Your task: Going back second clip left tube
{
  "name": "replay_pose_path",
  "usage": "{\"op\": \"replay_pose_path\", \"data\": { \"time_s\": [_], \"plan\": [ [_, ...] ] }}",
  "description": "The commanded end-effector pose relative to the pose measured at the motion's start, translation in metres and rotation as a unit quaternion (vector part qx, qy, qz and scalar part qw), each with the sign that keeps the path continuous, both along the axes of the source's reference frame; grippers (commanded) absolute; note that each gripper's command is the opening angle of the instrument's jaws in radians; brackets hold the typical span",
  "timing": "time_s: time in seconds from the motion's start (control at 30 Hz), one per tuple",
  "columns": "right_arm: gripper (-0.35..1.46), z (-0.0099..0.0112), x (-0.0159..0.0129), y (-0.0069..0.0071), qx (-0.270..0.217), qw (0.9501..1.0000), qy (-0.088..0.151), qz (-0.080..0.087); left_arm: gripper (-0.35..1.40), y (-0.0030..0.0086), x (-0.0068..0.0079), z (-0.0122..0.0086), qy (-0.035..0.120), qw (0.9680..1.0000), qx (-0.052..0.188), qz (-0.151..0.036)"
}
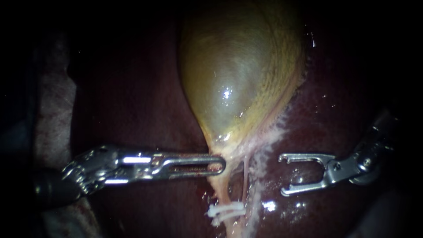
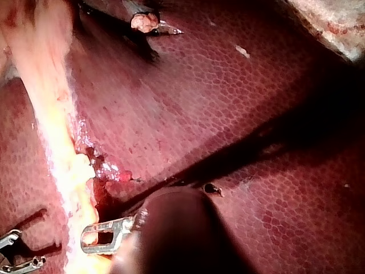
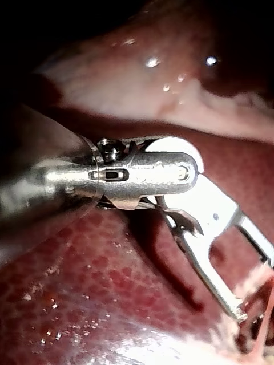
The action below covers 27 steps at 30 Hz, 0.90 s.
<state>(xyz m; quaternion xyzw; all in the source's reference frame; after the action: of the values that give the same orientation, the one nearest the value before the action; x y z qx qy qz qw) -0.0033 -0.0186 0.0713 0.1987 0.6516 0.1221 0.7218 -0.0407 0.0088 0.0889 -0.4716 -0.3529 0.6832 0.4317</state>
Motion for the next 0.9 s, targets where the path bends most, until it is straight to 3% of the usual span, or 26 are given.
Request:
{"op": "replay_pose_path", "data": {
  "time_s": [0.03,0.27,0.6,0.9],
  "plan": [
    [0.49,0.0,0.0,0.0,0.0,1.0,0.001,0.0,-0.35,0.0,0.0,0.0001,0.0,1.0,0.0,0.0],
    [0.49,0.0,0.0001,0.0,0.0,1.0,0.001,0.0,-0.35,-0.0002,-0.0005,0.0012,0.001,1.0,-0.003,-0.001],
    [0.49,0.0001,0.0001,0.0001,0.0,1.0,0.0,0.001,-0.35,-0.0008,-0.0024,0.0039,0.004,0.9999,-0.012,-0.006],
    [0.49,0.0001,0.0001,0.0,0.0,1.0,0.0,0.001,-0.35,-0.0002,-0.0042,0.0059,0.007,0.9998,-0.018,-0.01]
  ]
}}
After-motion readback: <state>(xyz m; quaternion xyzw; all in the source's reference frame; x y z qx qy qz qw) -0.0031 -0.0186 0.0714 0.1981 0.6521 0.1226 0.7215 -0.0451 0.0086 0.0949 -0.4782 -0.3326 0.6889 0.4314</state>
